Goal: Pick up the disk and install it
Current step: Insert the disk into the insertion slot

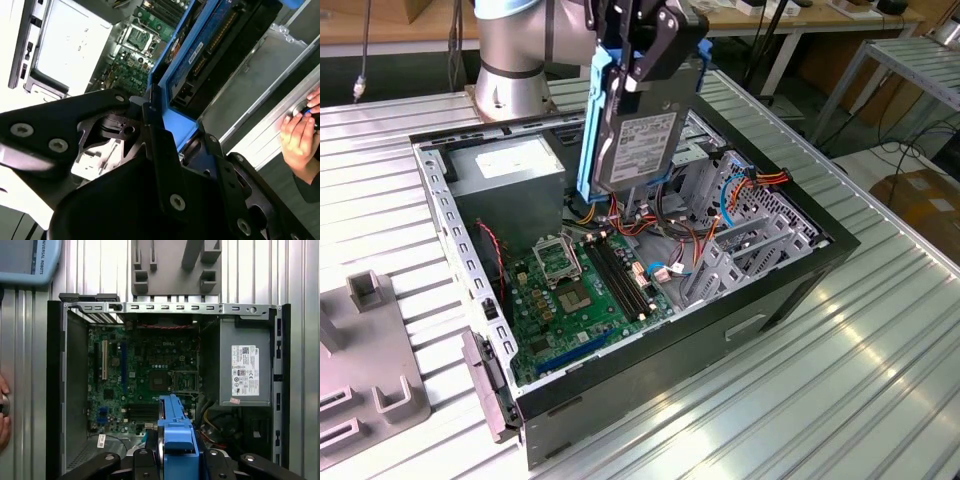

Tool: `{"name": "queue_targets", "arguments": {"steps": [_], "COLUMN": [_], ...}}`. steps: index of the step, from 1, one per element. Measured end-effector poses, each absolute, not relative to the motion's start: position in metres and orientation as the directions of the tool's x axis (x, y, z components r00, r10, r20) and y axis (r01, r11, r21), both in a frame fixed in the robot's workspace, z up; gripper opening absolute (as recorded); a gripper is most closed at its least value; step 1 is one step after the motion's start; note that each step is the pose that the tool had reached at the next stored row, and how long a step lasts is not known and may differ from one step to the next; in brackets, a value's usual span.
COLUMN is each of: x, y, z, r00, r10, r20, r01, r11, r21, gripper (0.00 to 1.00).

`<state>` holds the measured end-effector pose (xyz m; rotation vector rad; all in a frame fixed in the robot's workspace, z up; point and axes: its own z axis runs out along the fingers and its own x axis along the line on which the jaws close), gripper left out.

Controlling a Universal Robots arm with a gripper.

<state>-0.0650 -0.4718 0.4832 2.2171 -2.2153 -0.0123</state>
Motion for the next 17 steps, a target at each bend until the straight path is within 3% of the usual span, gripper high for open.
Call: {"name": "queue_targets", "arguments": {"steps": [12, 17], "x": [-0.059, -0.047], "y": [-0.526, -0.53], "z": [0.479, 0.476], "r00": [0.001, 0.001], "r10": [-1.0, -1.0], "r20": [0.0, 0.0], "r01": [-1.0, -1.0], "r11": [-0.001, -0.001], "r21": [0.011, 0.011], "gripper": [0.37, 0.37]}}
